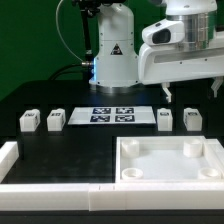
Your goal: Assemble one leg
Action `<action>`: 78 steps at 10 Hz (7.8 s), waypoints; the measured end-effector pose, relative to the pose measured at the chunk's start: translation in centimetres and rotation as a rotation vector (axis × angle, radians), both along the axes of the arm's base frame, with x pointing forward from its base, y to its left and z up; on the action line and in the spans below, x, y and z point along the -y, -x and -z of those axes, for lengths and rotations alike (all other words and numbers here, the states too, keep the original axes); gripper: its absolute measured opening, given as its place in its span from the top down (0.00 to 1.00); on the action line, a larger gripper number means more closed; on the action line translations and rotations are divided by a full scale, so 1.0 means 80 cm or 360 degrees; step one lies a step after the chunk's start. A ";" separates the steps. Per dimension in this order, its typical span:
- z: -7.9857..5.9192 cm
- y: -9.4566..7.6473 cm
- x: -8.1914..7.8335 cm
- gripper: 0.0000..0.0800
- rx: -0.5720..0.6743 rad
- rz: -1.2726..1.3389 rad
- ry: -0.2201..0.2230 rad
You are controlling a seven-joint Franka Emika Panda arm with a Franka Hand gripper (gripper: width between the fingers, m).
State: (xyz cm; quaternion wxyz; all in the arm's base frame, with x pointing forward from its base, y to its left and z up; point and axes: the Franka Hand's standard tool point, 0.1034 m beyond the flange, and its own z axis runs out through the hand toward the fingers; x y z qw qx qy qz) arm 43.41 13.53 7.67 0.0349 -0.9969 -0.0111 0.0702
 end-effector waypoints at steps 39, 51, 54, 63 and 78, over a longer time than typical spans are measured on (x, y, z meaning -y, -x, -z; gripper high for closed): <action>-0.112 -0.157 0.019 0.64 0.0480 -0.0117 -0.0017; -0.073 -0.251 0.035 0.64 0.1261 -0.0200 -0.0070; -0.043 -0.246 0.027 0.64 0.1255 -0.0170 -0.0084; 0.008 -0.244 0.026 0.64 0.1189 -0.0173 -0.0085; -0.051 -0.249 0.034 0.19 0.1045 -0.0147 -0.0078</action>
Offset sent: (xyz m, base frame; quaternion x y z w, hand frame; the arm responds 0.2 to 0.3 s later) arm -0.0014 0.0133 -0.0212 -0.0196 -0.3007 0.1051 0.9477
